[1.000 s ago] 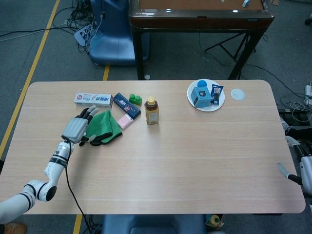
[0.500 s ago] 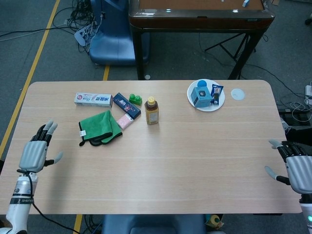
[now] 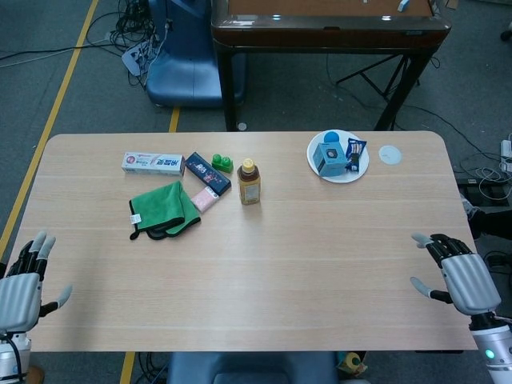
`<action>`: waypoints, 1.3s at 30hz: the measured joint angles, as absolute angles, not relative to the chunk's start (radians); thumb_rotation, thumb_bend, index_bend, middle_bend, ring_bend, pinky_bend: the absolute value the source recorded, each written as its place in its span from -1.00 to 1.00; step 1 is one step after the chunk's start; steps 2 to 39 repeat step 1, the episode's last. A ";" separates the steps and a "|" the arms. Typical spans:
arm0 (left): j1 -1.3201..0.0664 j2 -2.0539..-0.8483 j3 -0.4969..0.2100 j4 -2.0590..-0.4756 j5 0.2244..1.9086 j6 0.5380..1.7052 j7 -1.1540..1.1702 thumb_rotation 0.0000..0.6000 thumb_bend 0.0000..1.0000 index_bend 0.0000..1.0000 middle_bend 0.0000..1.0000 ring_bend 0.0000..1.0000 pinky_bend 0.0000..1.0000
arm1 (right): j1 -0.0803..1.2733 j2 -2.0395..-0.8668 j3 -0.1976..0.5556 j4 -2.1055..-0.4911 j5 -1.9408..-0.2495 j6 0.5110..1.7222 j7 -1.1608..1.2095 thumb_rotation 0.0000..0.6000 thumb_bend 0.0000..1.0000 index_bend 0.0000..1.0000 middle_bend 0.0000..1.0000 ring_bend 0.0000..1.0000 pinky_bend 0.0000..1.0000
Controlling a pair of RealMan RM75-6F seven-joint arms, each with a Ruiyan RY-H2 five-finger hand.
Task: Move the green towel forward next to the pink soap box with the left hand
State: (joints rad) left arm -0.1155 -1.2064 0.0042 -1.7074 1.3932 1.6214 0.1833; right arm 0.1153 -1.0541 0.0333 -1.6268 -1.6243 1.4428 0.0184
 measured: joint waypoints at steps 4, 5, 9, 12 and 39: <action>-0.112 -1.207 0.005 -1.708 1.398 1.622 0.186 1.00 -0.54 -0.95 -1.00 -0.99 -0.60 | 0.117 -1.055 0.033 -1.626 -1.625 1.442 0.020 1.00 -0.44 -0.59 -0.29 -0.55 -0.46; -0.112 -1.207 0.005 -1.708 1.398 1.622 0.186 1.00 -0.54 -0.95 -1.00 -0.99 -0.60 | 0.117 -1.055 0.033 -1.626 -1.625 1.442 0.020 1.00 -0.44 -0.59 -0.29 -0.55 -0.46; -0.112 -1.207 0.005 -1.708 1.398 1.622 0.186 1.00 -0.54 -0.95 -1.00 -0.99 -0.60 | 0.117 -1.055 0.033 -1.626 -1.625 1.442 0.020 1.00 -0.44 -0.59 -0.29 -0.55 -0.46; -0.112 -1.207 0.005 -1.708 1.398 1.622 0.186 1.00 -0.54 -0.95 -1.00 -0.99 -0.60 | 0.117 -1.055 0.033 -1.626 -1.625 1.442 0.020 1.00 -0.44 -0.59 -0.29 -0.55 -0.46; -0.112 -1.207 0.005 -1.708 1.398 1.622 0.186 1.00 -0.54 -0.95 -1.00 -0.99 -0.60 | 0.117 -1.055 0.033 -1.626 -1.625 1.442 0.020 1.00 -0.44 -0.59 -0.29 -0.55 -0.46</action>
